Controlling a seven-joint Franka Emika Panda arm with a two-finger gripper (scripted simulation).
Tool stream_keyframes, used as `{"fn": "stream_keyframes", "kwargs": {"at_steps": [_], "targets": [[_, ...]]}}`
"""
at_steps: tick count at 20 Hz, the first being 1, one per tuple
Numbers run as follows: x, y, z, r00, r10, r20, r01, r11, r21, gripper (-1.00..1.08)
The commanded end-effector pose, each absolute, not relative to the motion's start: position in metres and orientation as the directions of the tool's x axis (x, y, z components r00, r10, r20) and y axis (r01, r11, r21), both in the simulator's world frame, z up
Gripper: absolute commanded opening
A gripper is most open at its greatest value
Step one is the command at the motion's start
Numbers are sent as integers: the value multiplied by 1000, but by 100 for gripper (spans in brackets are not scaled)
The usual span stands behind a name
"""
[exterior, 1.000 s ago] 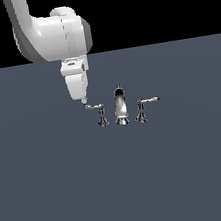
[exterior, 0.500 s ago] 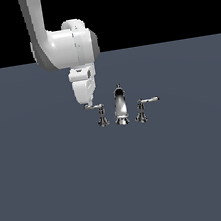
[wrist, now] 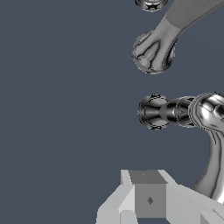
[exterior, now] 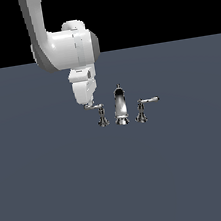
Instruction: Turn on the faucet by rotating a designated handle.
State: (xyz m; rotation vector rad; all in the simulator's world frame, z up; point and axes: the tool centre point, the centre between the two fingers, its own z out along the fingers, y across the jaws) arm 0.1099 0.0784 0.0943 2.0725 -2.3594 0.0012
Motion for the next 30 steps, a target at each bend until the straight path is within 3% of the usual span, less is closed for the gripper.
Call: {"fn": "stream_keyframes", "kwargs": {"at_steps": [1,12,14,30], "targets": [[104,82,94,-128,-992,1,-992,128,0,-100],[73,99,95,-129,-992,0,-992,129,0,-100],[80,89,95,-142,-990,1,-990,142,-9,-100],[32,86,95,-131,-991,0,-991,131,-1,-100]]}}
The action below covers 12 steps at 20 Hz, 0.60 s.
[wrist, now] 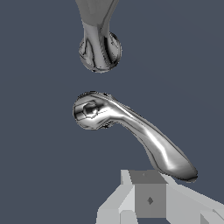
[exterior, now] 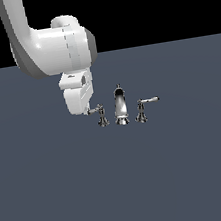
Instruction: Turn on the faucet by rotating a designated handle.
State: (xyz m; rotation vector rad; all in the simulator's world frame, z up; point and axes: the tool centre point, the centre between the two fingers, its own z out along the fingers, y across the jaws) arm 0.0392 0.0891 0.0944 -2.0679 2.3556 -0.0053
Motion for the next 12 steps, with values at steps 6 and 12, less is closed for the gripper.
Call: {"fn": "stream_keyframes", "kwargs": {"at_steps": [6,12], "targets": [[25,82,95,-127,-992,-2,-992,127,-3,-100],[12,61,95,-128,-992,-1,-992,128,-1,-100]]}}
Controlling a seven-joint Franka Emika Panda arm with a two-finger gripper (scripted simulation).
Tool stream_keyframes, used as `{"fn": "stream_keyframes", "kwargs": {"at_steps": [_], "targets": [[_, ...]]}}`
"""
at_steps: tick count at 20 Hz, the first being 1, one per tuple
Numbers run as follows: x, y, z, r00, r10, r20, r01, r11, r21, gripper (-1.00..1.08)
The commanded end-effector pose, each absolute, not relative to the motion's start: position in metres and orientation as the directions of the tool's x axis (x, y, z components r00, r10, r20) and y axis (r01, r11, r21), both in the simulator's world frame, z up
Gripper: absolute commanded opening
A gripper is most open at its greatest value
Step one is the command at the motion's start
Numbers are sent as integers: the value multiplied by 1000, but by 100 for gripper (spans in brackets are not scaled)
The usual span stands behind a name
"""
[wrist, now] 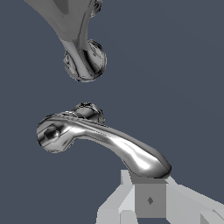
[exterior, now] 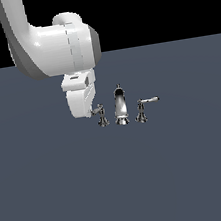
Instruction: Turn on the faucet by rotating a designated handle.
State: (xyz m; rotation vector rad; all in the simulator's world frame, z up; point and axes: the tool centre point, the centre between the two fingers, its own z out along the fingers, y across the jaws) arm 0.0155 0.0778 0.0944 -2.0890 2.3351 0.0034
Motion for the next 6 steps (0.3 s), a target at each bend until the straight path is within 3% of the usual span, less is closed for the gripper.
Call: {"fn": "stream_keyframes", "kwargs": {"at_steps": [1,6], "targets": [[9,57,95,-128,-992,-1,-992,128,-1,-100],[0,42,95,-129,-992,0,-992,129,0,-100]]}}
